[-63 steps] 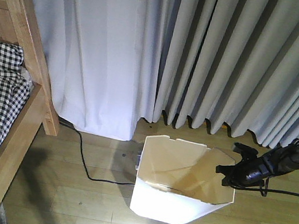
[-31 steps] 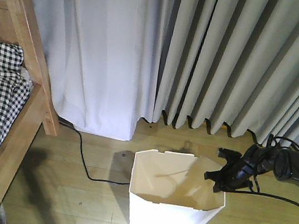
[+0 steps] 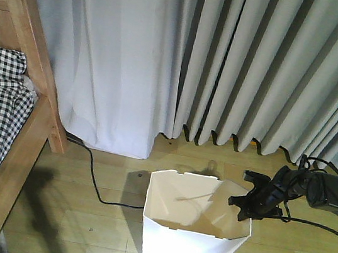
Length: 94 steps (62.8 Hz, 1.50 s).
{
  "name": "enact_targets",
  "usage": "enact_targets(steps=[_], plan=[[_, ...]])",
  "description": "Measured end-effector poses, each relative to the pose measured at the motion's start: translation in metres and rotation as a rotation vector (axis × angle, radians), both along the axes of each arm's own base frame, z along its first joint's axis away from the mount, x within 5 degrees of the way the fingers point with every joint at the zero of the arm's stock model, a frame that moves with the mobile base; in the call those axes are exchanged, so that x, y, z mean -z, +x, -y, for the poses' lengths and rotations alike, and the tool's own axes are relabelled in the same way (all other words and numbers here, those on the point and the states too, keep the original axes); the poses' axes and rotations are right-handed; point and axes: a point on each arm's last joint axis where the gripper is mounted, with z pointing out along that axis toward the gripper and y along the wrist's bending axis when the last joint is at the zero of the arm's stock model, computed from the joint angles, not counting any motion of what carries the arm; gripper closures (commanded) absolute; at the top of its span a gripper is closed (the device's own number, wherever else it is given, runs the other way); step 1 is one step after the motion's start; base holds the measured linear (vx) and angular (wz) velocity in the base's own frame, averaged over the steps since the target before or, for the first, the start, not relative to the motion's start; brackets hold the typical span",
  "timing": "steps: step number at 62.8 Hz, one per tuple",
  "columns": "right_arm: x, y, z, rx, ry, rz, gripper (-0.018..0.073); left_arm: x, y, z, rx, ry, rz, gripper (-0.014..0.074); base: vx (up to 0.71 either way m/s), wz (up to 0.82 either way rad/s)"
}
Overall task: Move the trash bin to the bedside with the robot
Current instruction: 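Open the right gripper and lift it away from the bin rim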
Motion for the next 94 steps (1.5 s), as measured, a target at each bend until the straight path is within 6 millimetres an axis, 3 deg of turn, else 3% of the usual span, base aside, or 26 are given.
enact_targets(steps=[20,26,40,52,61,75,94], plan=[[-0.001,0.002,-0.002,0.032,0.020,0.003,0.0134,0.000,0.000,0.000,0.000,0.000,0.000,0.0603,0.00,0.00],[-0.001,0.002,-0.002,0.034,0.021,0.004,0.0071,0.000,0.000,0.000,0.000,0.000,0.000,0.0603,0.00,0.00],[-0.006,0.003,-0.001,-0.011,0.015,-0.013,0.0064,0.000,0.000,0.000,0.000,0.000,0.000,0.0603,0.00,0.00],[-0.027,0.010,0.002,0.033,-0.010,-0.028,0.0064,0.000,0.000,0.000,0.000,0.000,0.000,0.0603,0.00,0.00],[-0.046,0.001,0.004,0.081,-0.050,-0.015,0.0064,0.000,0.000,0.000,0.000,0.000,0.000,0.0603,0.00,0.00],[-0.113,-0.018,0.009,0.071,-0.134,0.110,0.0064,0.000,0.000,0.000,0.000,0.000,0.000,0.0603,0.00,0.00],[-0.246,-0.040,0.011,0.052,-0.211,0.339,0.0064,0.000,0.000,0.000,0.000,0.000,0.000,0.0603,0.00,0.00]])
